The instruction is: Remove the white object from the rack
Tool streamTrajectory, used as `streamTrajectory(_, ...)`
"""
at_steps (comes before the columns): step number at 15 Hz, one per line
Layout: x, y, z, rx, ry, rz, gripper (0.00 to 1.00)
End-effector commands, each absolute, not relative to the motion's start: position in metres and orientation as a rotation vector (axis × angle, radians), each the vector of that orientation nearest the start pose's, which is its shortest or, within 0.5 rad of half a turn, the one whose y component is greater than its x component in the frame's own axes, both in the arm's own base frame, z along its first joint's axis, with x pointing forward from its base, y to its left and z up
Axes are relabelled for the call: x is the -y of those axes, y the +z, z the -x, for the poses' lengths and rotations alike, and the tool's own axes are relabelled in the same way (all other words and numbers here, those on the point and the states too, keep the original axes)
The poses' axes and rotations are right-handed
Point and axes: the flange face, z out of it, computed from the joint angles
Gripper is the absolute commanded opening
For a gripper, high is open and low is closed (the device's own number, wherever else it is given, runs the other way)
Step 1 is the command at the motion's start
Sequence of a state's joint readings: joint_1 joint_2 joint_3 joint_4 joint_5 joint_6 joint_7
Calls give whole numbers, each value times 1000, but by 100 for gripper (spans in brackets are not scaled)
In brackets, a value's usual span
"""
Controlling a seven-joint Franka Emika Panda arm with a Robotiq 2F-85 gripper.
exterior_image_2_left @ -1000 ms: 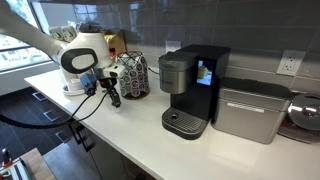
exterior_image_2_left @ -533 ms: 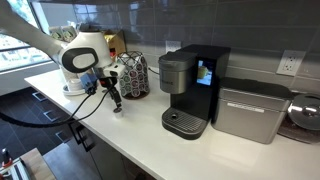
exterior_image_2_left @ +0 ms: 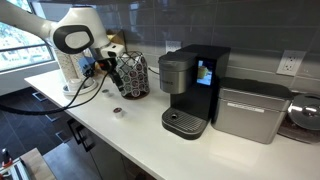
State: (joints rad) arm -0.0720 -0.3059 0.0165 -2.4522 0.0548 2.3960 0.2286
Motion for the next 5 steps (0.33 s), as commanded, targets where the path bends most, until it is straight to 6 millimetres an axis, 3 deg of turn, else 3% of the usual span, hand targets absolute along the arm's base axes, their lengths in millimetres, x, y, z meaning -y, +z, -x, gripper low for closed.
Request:
streamTrajectory(1,34,480,-448,-483,-418,3029,100)
streamTrajectory(3,37,496,-444,-503,-441,3011,100)
streamTrajectory(4,32,486,-452,-496,-445,3004,100)
streamTrajectory(5,34,493,-450,-500,-457,3000,100)
